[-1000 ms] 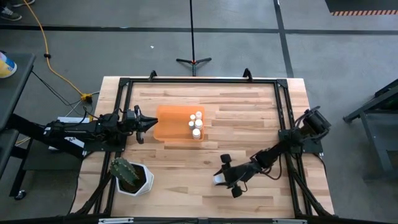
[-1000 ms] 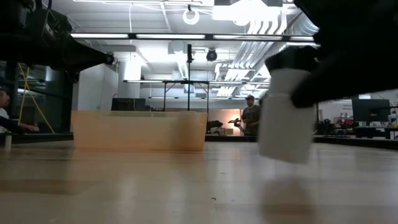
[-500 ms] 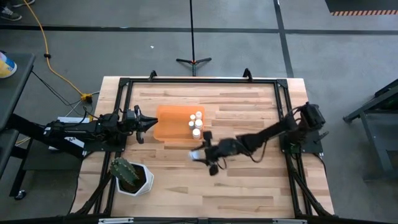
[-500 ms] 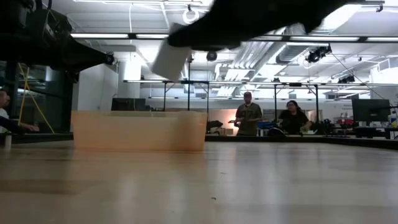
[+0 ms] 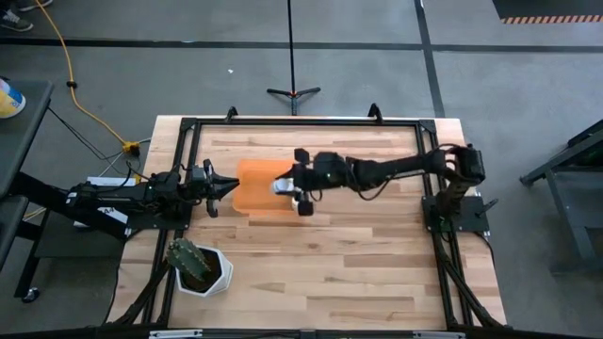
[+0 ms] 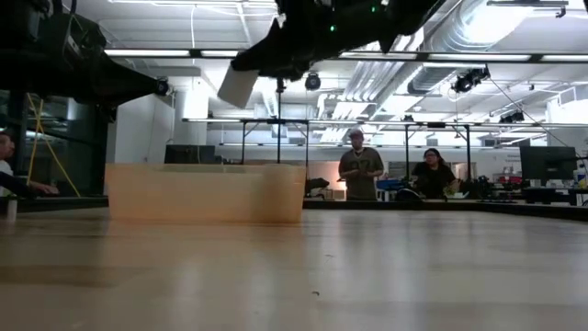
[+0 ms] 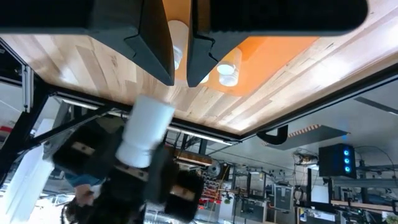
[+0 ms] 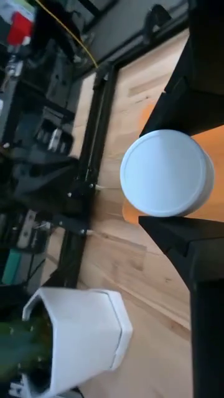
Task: Pick and place pill bottles into a basket
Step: Put the white pill bottle in the orange bin
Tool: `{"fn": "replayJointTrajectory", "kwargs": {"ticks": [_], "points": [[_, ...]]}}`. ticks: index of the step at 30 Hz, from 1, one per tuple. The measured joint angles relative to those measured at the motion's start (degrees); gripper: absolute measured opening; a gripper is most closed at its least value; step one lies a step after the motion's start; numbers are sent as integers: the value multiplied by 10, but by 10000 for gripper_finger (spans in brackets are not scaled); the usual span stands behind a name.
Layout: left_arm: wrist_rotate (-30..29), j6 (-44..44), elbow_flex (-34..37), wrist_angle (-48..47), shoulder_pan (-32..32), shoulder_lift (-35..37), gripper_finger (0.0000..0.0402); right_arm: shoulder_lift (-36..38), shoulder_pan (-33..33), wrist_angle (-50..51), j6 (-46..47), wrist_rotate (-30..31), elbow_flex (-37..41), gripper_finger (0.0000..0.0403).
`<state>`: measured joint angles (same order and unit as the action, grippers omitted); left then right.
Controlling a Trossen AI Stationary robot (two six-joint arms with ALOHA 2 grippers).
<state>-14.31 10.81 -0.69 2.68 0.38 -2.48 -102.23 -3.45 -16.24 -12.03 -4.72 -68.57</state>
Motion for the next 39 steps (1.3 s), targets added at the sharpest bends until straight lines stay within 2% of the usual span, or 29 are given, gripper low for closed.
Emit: {"fn": "replayJointTrajectory", "kwargs": {"ticks": [14, 24, 33, 39], "points": [[2, 0, 0, 0, 0, 0, 79, -100, -11, -29, 37, -6, 1, 171], [1, 0, 0, 0, 0, 0, 79, -108, 2, 37, 42, -22, 1, 171], [1, 0, 0, 0, 0, 0, 79, -108, 2, 41, 42, -27, 1, 173], [1, 0, 0, 0, 0, 0, 79, -108, 2, 45, 42, -27, 1, 192]]}}
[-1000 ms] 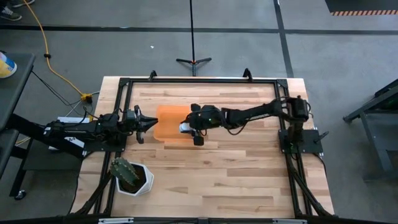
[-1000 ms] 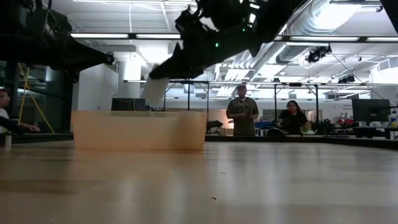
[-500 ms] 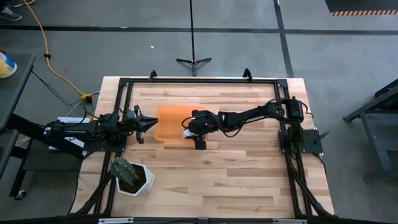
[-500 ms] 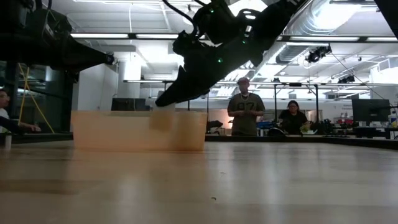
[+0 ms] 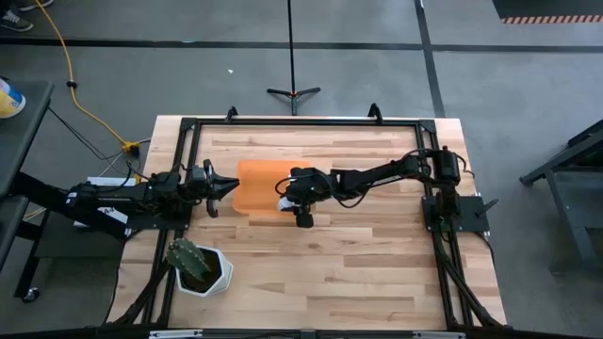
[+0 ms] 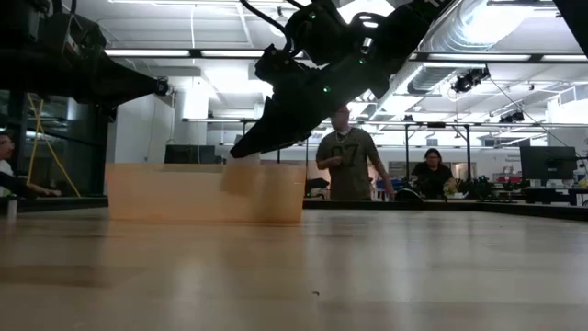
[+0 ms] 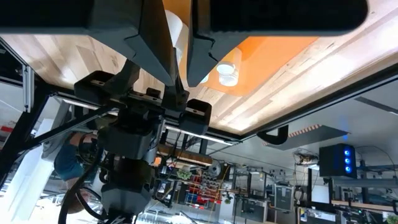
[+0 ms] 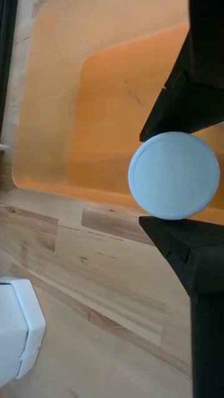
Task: Pick and place pill bottles into a basket
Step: Put the white pill bottle in the orange bin, then return to Home Position
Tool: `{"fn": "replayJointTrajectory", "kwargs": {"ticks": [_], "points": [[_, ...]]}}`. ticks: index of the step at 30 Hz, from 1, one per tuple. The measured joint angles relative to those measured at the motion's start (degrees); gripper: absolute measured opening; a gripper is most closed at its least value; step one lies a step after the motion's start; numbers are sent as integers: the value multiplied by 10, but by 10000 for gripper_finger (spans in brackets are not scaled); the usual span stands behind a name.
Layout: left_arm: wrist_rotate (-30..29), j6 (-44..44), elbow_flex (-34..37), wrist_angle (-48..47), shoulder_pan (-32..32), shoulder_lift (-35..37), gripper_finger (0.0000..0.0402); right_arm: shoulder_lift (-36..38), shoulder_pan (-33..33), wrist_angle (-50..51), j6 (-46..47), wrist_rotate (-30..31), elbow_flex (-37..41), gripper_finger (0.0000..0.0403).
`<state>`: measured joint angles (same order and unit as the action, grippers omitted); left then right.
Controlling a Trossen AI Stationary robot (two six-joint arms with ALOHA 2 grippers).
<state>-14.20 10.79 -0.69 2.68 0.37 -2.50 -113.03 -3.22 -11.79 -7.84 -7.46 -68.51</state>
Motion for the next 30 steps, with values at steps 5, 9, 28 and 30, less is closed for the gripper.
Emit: {"fn": "replayJointTrajectory", "kwargs": {"ticks": [5, 9, 28, 30], "points": [[0, 0, 0, 0, 0, 0, 79, 0, 0, 0, 1, 0, 0, 200], [0, 0, 0, 0, 0, 0, 79, 0, 0, 0, 0, 0, 0, 200], [0, 0, 0, 0, 0, 0, 79, 121, -13, 36, -14, -13, 0, 167], [0, 0, 0, 0, 0, 0, 79, 144, -11, 35, -11, -12, 16, 154]]}}
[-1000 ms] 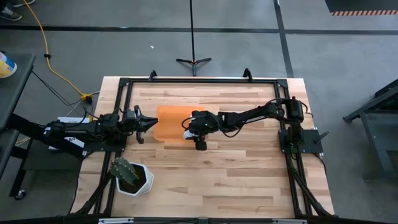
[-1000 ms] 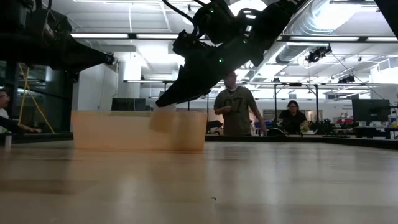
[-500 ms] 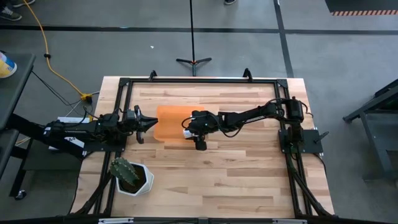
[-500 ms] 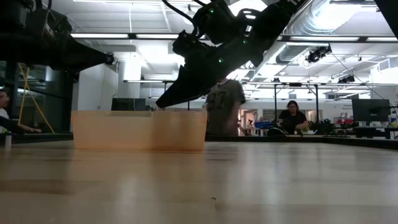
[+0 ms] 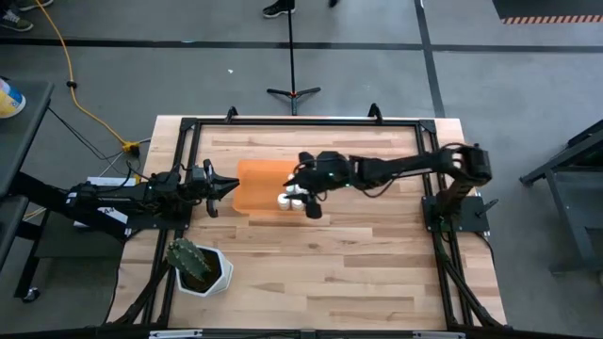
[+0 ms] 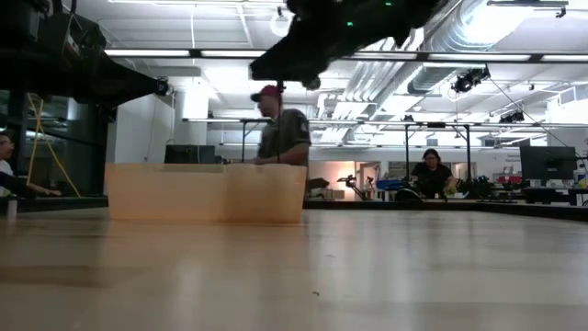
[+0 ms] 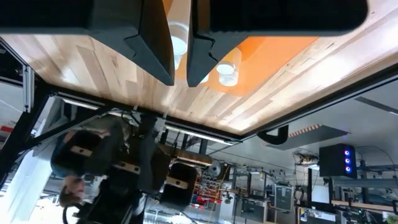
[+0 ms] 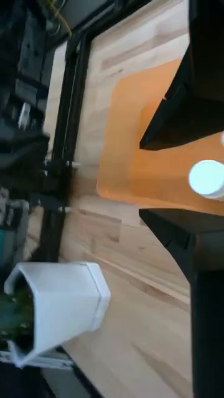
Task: Pick and place pill bottles into a basket
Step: Return to Home Position
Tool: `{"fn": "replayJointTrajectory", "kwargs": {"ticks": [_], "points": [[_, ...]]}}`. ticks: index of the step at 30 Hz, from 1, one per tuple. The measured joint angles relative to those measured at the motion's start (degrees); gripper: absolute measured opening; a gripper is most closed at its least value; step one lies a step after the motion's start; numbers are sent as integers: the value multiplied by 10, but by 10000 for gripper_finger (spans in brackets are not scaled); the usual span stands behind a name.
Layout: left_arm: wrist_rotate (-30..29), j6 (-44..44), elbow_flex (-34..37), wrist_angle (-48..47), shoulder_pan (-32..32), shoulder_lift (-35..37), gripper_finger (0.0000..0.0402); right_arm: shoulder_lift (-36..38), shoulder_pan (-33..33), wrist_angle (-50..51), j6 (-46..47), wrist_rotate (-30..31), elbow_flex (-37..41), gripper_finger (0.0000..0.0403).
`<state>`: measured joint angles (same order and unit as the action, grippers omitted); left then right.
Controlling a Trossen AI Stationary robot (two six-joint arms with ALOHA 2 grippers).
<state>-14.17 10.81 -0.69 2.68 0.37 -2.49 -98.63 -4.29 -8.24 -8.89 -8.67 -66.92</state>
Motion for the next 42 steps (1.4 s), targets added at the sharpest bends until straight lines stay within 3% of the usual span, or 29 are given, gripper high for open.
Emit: {"fn": "replayJointTrajectory", "kwargs": {"ticks": [4, 10, 15, 18, 24, 30, 36, 42], "points": [[0, 0, 0, 0, 0, 0, 79, 62, 7, -107, 57, 49, 122, 116], [1, 0, 0, 0, 0, 0, 79, 197, 3, -361, 71, 73, 408, 56], [1, -1, 0, 0, 0, 0, 79, 368, 2, -386, 101, 138, 578, 15], [1, -2, 0, 0, 0, 0, 79, 477, 2, -383, 110, 143, 652, 3], [2, -2, 0, 0, 0, 0, 79, 664, 3, -120, 117, 142, 625, 3], [2, -2, 0, 0, 0, -7, 79, 810, 17, -89, 69, 129, 622, 3], [1, -14, 0, -1, 0, -15, 79, 883, 17, -7, 100, 124, 622, 3], [1, -15, 0, 0, 0, -15, 79, 899, 17, 15, 119, 123, 628, 1]]}}
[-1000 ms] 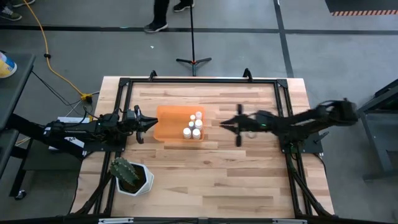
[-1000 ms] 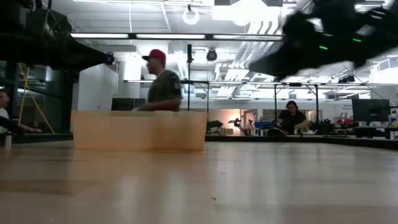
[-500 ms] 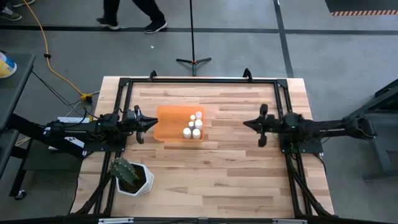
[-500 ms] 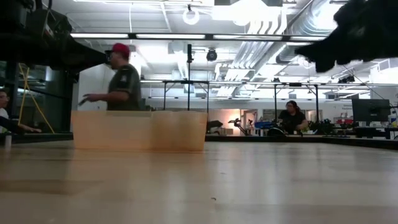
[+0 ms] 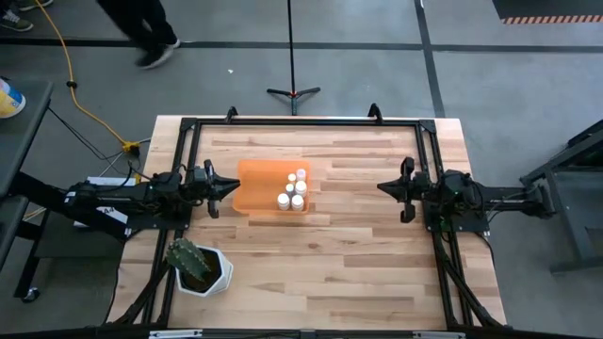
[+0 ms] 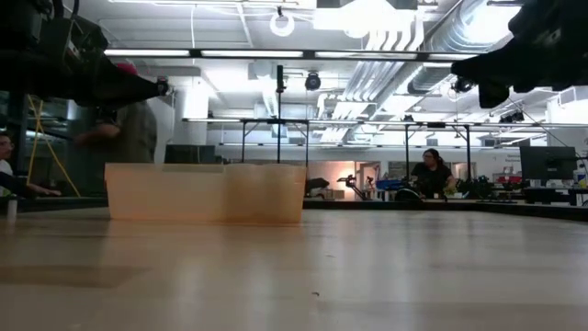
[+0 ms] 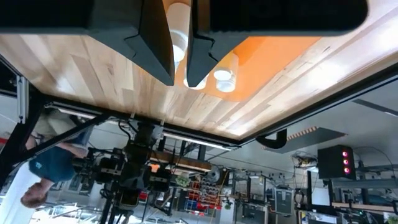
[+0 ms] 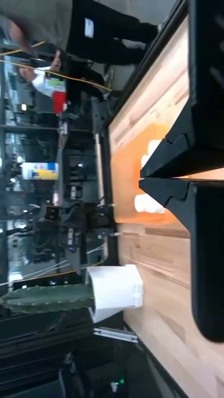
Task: Pick and place pill bottles into a basket
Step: Return to Home Position
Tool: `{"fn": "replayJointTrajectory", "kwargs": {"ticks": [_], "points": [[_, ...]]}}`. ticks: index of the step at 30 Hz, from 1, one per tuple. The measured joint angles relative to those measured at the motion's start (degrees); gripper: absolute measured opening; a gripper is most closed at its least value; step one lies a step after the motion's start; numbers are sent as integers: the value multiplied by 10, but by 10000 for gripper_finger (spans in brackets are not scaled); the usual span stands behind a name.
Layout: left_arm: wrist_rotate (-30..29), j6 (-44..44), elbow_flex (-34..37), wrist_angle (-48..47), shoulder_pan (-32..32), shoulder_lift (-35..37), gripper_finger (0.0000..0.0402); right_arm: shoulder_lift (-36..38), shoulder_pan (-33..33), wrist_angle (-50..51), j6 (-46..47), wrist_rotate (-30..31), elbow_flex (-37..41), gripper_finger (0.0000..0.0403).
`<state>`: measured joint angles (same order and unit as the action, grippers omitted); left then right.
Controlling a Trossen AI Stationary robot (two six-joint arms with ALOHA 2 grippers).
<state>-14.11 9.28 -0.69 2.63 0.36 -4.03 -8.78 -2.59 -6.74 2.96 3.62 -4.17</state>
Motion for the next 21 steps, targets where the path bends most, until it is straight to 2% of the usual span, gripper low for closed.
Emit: {"fn": "replayJointTrajectory", "kwargs": {"ticks": [3, 11, 15, 21], "points": [[0, 0, 0, 0, 0, 0, 79, 0, 0, -52, 8, 0, 36, 3], [10, 0, 0, 0, 0, 0, 79, -1, 0, -37, 25, 1, 36, 4], [50, -26, 0, 14, -1, 1, 77, -1, 0, -15, 32, 1, 36, 2], [17, -30, 0, 14, 0, 2, 24, -1, 0, 9, 51, 8, 36, 5]]}}
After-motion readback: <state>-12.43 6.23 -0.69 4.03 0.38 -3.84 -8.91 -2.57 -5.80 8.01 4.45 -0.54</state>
